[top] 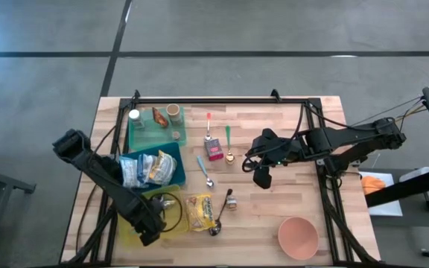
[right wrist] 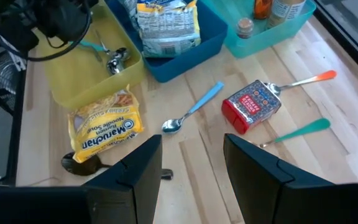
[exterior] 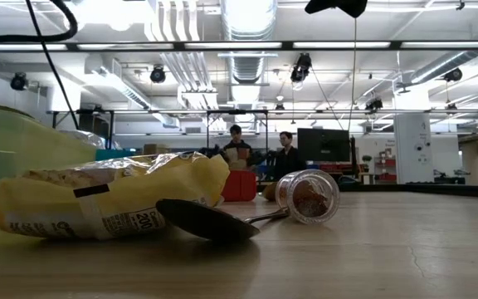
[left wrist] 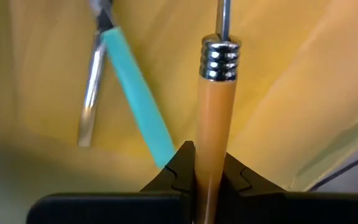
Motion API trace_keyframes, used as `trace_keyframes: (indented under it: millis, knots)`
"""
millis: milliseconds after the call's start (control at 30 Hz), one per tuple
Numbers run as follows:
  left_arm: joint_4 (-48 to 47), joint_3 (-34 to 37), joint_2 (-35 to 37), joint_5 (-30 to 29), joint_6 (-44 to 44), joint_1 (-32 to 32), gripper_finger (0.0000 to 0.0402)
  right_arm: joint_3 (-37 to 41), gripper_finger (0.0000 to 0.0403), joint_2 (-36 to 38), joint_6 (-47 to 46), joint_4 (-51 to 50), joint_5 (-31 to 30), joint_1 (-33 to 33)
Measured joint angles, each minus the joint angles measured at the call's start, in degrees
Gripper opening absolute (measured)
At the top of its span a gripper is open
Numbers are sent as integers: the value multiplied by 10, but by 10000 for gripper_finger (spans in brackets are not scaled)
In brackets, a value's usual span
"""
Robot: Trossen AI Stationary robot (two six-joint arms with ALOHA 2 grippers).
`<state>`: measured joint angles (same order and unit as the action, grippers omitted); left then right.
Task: Pick & Place Food Item
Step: Put the yellow spoon into the yellow bin
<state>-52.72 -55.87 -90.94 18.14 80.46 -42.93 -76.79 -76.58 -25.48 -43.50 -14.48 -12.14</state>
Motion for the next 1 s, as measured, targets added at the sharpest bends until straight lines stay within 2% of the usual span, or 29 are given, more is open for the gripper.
trace_keyframes:
  millis: [133,300,467,633,800,1000]
  knots:
    - [3,0,-1,-5,45,-3,22,1,171,0,9,0,0,0]
    - [24,0,-18,-19,53,-5,22,1,171,0,19,0,0,0]
    - [64,1,-36,-16,39,-6,22,2,171,0,21,0,2,0]
    - [63,1,-49,-5,16,-6,22,2,171,0,22,0,2,0]
    - [62,8,-67,37,-14,-5,22,2,171,0,22,0,2,0]
    - [62,21,-68,40,-28,2,22,3,171,0,22,0,9,0]
